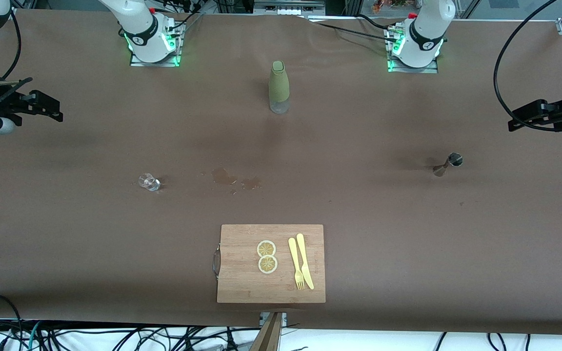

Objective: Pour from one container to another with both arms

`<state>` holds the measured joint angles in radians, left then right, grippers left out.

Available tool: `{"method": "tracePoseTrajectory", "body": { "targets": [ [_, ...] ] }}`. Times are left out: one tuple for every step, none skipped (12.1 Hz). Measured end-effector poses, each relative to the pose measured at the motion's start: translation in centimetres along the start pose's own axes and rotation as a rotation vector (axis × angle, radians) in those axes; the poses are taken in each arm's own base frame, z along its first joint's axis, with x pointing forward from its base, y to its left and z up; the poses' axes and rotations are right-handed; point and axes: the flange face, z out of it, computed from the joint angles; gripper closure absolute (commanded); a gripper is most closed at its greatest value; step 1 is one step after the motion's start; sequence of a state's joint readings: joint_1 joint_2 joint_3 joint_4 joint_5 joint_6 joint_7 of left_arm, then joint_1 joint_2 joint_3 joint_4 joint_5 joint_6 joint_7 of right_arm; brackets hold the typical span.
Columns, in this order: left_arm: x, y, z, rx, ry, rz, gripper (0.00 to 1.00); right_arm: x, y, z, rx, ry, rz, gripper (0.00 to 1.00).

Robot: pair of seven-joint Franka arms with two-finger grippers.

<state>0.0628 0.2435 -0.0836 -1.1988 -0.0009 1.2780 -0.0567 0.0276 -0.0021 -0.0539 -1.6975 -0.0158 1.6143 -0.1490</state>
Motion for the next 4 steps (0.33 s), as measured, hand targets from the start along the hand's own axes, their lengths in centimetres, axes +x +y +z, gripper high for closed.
{"method": "tracePoseTrajectory", "body": {
  "targets": [
    [0.05,0.12,0.29,-0.001,-0.007,0.001,0.00,0.08,0.01,-0.07,-0.001,0.007,0.000,0.01],
    [0.07,0.31,0.46,-0.001,-0.011,0.005,0.00,0.16,0.02,-0.14,-0.002,0.015,0.002,0.01],
    [0.06,0.48,0.50,-0.001,-0.012,0.008,0.00,0.20,0.03,-0.18,-0.003,0.019,0.015,0.01],
    [0.06,0.59,0.50,-0.001,-0.012,0.010,0.00,0.23,0.03,-0.21,-0.003,0.022,0.034,0.01]
  ]
}}
